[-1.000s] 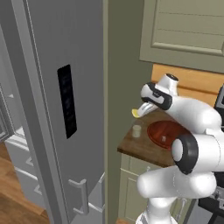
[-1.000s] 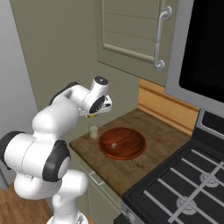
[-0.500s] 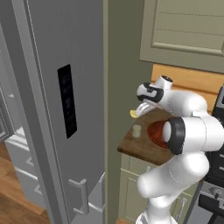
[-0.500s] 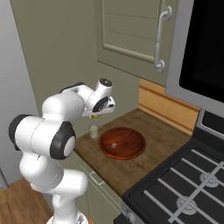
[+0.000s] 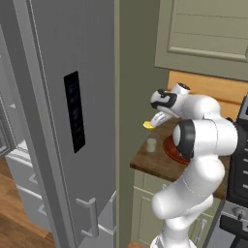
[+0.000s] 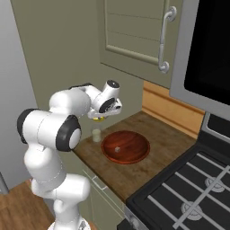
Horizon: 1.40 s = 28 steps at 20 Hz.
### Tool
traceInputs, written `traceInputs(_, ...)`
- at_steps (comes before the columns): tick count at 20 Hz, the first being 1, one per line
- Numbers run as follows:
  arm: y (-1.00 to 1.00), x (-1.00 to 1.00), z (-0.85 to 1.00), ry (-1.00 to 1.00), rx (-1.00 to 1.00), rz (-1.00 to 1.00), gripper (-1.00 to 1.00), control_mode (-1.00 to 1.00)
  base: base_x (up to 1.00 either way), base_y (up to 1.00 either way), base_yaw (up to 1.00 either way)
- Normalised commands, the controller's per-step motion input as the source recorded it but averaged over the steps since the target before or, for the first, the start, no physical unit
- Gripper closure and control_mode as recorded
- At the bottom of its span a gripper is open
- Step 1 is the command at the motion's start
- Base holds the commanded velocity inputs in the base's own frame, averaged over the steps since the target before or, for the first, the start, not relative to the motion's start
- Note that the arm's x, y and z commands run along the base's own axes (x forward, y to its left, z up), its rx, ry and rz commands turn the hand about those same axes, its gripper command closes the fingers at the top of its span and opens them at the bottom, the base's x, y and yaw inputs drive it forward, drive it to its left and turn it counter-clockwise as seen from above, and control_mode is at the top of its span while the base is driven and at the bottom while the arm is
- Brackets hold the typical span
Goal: Grab a lemon wedge from the fridge and one ice cube from the ice bowl, and put them in the glass of lemonade.
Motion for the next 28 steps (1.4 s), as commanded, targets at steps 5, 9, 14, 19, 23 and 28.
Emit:
traceInputs(5,0.00,0.13,-0.01,0.00,0.00,0.00,1.00,-1.00,0.00,0.00,0.00)
traceInputs(9,0.13,-0.54,0.00,-0.11,0.00,0.10,1.00,-1.00,0.00,0.00,0.00)
traceInputs(14,0.17,-0.26,0.00,-0.10,0.00,0.10,1.00,-1.00,0.00,0.00,0.00)
traceInputs(19,-0.08,0.02,0.00,0.00,0.00,0.00,1.00,-1.00,0.00,0.00,0.00)
traceInputs(23,-0.04,0.00,0.00,0.00,0.00,0.00,1.00,-1.00,0.00,0.00,0.00)
traceInputs(28,0.00,0.00,0.00,0.00,0.00,0.00,-1.00,-1.00,0.00,0.00,0.00)
